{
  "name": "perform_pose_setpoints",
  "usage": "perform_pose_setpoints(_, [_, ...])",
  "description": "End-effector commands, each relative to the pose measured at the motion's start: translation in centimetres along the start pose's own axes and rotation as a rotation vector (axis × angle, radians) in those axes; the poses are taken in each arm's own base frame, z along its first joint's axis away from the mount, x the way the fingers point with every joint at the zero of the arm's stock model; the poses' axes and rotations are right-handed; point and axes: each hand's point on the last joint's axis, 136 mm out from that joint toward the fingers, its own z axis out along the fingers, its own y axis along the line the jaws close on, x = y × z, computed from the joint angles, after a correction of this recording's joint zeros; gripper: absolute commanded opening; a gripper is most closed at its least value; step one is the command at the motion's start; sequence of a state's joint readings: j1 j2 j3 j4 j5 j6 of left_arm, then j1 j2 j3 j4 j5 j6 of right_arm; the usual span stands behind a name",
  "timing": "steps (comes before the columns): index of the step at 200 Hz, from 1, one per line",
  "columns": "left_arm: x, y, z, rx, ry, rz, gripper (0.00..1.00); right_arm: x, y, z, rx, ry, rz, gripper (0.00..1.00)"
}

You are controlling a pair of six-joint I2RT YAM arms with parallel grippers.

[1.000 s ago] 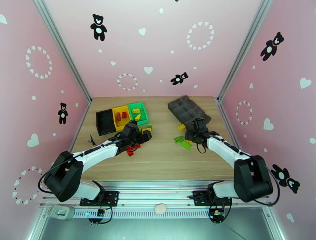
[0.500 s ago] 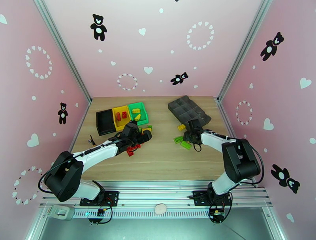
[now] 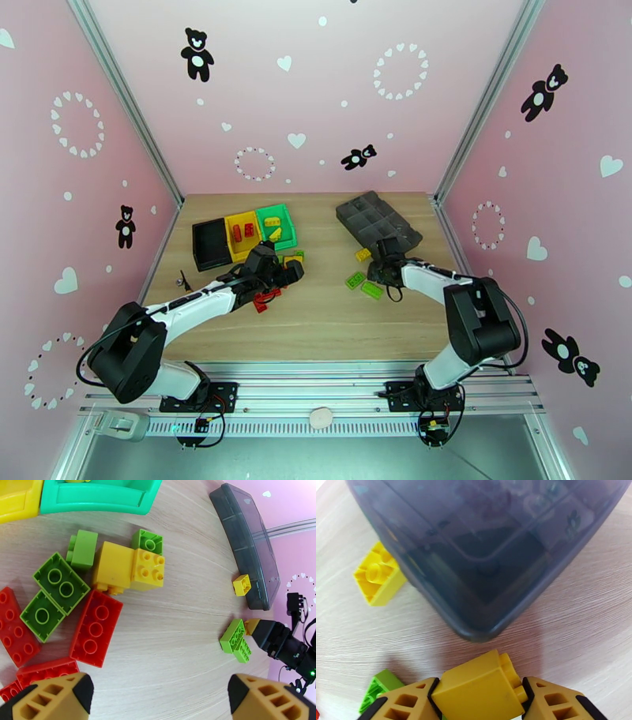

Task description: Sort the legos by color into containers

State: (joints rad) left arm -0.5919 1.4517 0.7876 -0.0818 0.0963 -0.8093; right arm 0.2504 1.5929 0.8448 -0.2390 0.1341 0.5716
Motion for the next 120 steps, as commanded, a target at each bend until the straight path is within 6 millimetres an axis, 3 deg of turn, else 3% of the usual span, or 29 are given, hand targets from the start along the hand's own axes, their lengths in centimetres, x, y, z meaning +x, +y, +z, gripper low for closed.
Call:
perform_pose_setpoints(1, [-0.7, -0.8, -0.9, 0.01, -0.03, 0.019, 0.96, -0.6, 0.6, -2.1, -0.023, -0.039, -0.016, 0.52])
perform_pose_setpoints(21, [-1.1, -0.3, -1.3, -0.016, -0.039, 0.031, 0.98, -0.8, 1.8, -3.6, -0.055, -0.067, -0.039, 0.51])
perform_pose_setpoints(24, [-2.0, -1.2, -1.6, 0.003, -0.057, 0.034, 0.98, -0.8, 2.0, -3.8, -0.061, -0.071, -0.045, 0.51])
perform_pose_setpoints(55, [-4.2, -0.7, -2.4, -0.003, -0.085, 0.015, 0.98, -1.0, 5.7, -5.7, -0.128, -0.101, -0.11, 0.5])
perform_pose_setpoints(79, [-6.0, 0.3, -3.2, -0.022, -0.114, -0.004, 0.99, -1.2, 9.8, -6.8, -0.189, -0.119, -0.165, 0.49])
perform_pose_setpoints(120, [-8.7, 3.0, -4.5, -0.05, -0.154, -0.062, 0.99, -1.9, 18.3, -7.5, -0.314, -0.121, -0.263, 0.49])
